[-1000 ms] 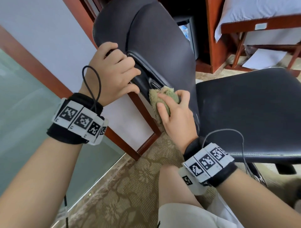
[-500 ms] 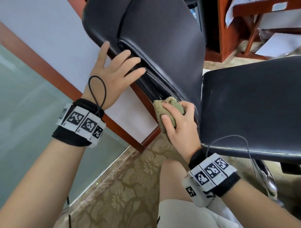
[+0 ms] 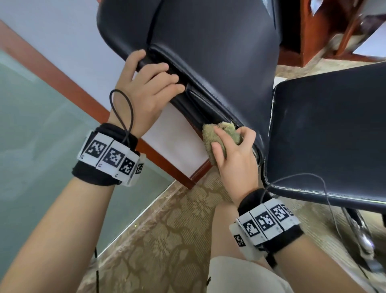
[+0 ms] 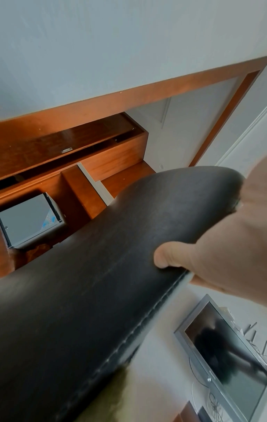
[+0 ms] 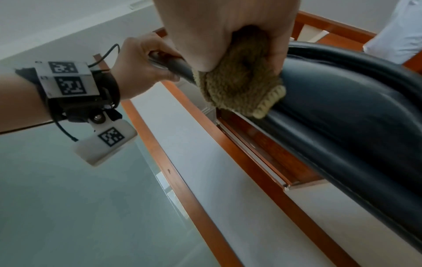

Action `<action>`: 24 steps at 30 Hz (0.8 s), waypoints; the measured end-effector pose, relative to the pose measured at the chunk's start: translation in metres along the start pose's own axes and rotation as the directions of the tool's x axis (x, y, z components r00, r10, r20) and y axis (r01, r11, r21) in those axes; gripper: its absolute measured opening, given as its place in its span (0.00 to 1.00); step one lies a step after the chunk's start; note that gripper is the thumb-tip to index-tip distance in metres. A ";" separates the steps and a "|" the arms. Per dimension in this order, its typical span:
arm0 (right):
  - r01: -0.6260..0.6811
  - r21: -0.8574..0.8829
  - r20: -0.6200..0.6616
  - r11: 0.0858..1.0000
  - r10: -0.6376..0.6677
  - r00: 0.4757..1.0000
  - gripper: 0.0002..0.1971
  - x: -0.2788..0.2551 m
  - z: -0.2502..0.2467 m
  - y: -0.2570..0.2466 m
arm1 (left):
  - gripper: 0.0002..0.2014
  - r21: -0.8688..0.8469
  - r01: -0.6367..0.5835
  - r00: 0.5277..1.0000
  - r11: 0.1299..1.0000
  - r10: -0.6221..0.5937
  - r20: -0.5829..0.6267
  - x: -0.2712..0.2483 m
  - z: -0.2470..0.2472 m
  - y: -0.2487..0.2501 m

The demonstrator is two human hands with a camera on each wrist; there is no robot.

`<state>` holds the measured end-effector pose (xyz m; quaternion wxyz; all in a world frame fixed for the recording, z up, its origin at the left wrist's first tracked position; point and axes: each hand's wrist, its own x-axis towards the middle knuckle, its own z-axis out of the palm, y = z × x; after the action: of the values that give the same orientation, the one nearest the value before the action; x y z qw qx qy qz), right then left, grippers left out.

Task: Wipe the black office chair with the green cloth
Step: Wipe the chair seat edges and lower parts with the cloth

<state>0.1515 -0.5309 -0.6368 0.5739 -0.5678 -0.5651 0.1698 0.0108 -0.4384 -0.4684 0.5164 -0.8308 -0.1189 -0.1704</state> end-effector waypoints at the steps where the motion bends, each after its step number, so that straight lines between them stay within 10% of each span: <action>1: -0.028 -0.001 0.006 1.000 0.028 1.000 0.21 -0.004 0.000 0.003 | 0.09 -0.004 0.015 1.000 1.000 -0.015 -0.006 0.000 0.001 0.001; 17: 0.141 0.102 -0.067 0.985 -0.134 0.989 0.22 0.027 -0.006 -0.035 | 0.20 -0.046 -0.038 0.974 0.998 0.047 0.220 0.002 -0.022 -0.020; 21: 0.100 0.073 -0.044 0.992 -0.097 0.994 0.21 0.015 -0.005 -0.019 | 0.22 -0.080 0.228 0.971 0.970 -0.220 0.094 0.000 -0.015 -0.007; 24: 0.073 0.095 -0.046 0.993 -0.069 0.997 0.21 0.011 -0.009 -0.017 | 0.27 -0.197 0.573 0.816 0.796 -0.577 0.042 0.005 -0.011 0.001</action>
<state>0.1547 -0.5313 -0.6150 0.6181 -0.5224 -0.5639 0.1643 0.0144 -0.4486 -0.4626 0.3551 -0.8013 -0.3423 -0.3387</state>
